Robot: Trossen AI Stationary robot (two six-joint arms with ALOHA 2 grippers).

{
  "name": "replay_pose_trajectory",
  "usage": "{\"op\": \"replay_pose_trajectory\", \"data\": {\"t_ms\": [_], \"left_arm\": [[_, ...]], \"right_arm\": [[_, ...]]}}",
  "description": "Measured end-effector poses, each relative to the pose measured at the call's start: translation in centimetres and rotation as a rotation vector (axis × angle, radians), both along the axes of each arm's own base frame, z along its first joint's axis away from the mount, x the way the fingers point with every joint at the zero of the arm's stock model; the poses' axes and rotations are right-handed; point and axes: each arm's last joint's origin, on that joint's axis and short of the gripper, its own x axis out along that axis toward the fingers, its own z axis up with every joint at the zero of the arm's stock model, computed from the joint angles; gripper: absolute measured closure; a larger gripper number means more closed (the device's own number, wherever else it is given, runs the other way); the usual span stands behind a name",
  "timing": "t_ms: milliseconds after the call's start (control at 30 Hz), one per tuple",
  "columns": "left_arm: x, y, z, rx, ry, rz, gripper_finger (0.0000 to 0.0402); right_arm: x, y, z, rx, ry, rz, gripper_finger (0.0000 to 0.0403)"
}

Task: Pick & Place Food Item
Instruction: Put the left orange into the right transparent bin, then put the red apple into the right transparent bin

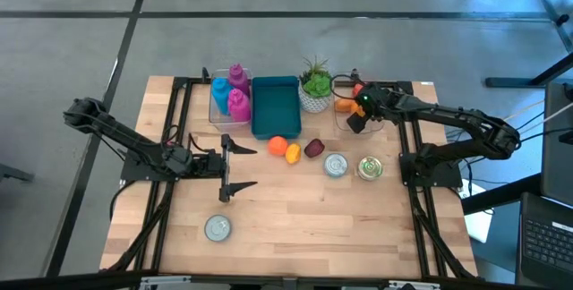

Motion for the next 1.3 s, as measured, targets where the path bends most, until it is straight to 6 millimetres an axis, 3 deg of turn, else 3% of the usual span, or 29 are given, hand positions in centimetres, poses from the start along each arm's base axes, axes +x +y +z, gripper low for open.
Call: {"op": "replay_pose_trajectory", "data": {"t_ms": [167,467,767,933,1133,1300], "left_arm": [[0.0,0.0,0.0,0.001,0.005,-0.001,0.0006],[0.0,0.0,-0.3,0.01,0.028,-0.001,0.0005],[0.0,0.0,-0.3,0.011,0.029,-0.001,0.0005],[0.0,0.0,-0.3,0.012,0.031,-0.001,0.0006],[0.0,0.0,-0.2,0.01,0.025,0.002,0.0005],[-0.1,0.2,-0.1,0.02,0.022,0.054,0.0006]], "right_arm": [[0.1,-0.2,0.5,0.003,0.004,0.003,0.0041],[0.8,-0.5,2.3,-0.022,0.008,-0.002,0.0042],[2.8,0.5,4.3,-0.061,-0.101,0.076,0.0042],[2.7,1.6,5.7,-0.102,-0.158,0.108,0.0042],[2.0,3.4,8.7,-0.162,-0.339,0.134,0.0042],[1.9,5.4,11.6,-0.185,-0.586,0.269,0.0042]]}}
